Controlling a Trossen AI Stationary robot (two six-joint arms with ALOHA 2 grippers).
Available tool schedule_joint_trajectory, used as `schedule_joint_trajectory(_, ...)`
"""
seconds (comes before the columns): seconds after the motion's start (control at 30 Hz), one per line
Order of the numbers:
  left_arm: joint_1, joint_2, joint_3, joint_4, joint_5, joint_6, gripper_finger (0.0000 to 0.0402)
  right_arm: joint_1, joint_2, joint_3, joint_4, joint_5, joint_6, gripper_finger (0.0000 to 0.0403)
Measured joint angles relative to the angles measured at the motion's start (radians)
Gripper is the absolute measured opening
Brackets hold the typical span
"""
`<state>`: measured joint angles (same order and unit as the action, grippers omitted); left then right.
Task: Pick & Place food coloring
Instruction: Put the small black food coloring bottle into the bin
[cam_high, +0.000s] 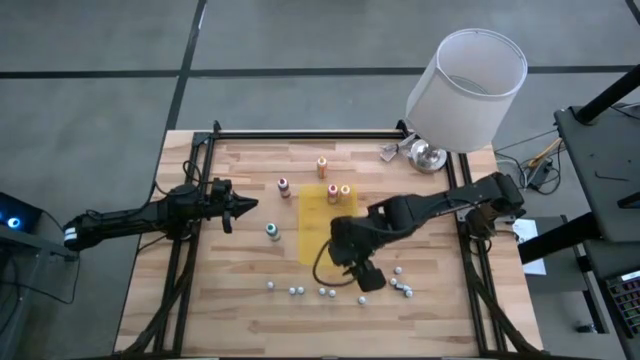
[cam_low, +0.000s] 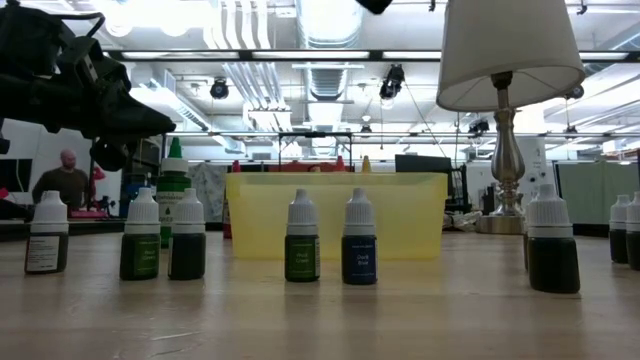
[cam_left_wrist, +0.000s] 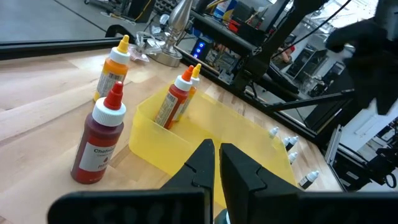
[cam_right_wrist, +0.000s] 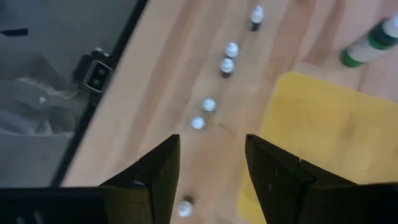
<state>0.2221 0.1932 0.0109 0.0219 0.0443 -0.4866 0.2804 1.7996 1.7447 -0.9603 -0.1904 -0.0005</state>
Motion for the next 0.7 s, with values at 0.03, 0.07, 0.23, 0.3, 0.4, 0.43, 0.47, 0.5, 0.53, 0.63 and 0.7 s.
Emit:
schedule_joint_trajectory(0.03,0.000,0.000,0.000,0.000,0.000,0.000,0.0000,0.010,0.000,0.000,0.005,0.000,0.018,0.0173)
schedule_joint_trajectory(0.07,0.000,0.000,0.000,0.000,0.000,0.000,0.0000,0.018,0.000,0.000,0.010,-0.001,0.035,0.0173)
schedule_joint_trajectory(0.23,0.000,0.000,0.000,0.000,0.000,0.000,0.0000,0.047,0.011,-0.002,0.015,0.010,0.078,0.0173)
schedule_joint_trajectory(0.3,0.000,0.000,0.000,0.000,0.000,0.000,0.0000,0.064,0.011,-0.004,0.016,0.011,0.076,0.0173)
schedule_joint_trajectory(0.4,0.000,0.000,0.000,0.000,0.000,0.000,0.0000,0.090,0.009,-0.008,0.017,0.008,0.078,0.0173)
schedule_joint_trajectory(0.43,0.000,0.000,0.000,0.000,0.000,0.000,0.0000,0.097,0.009,-0.010,0.016,0.006,0.086,0.0173)
schedule_joint_trajectory(0.47,0.000,0.000,0.000,0.000,0.000,0.000,0.0000,0.104,0.009,-0.011,0.016,0.007,0.099,0.0173)
schedule_joint_trajectory(0.5,0.000,0.000,0.000,0.000,0.000,0.000,0.0000,0.112,0.009,-0.012,0.016,0.007,0.105,0.0173)
schedule_joint_trajectory(0.53,0.000,0.000,0.000,0.000,0.000,0.000,0.0000,0.120,0.007,-0.012,0.015,0.009,0.110,0.0173)
schedule_joint_trajectory(0.63,0.000,0.000,0.000,0.000,0.000,0.000,0.0000,0.149,0.000,-0.015,0.017,0.010,0.111,0.0173)
schedule_joint_trajectory(0.7,0.000,0.000,0.000,0.000,0.000,0.000,0.0000,0.171,-0.006,-0.019,0.018,0.008,0.111,0.0173)
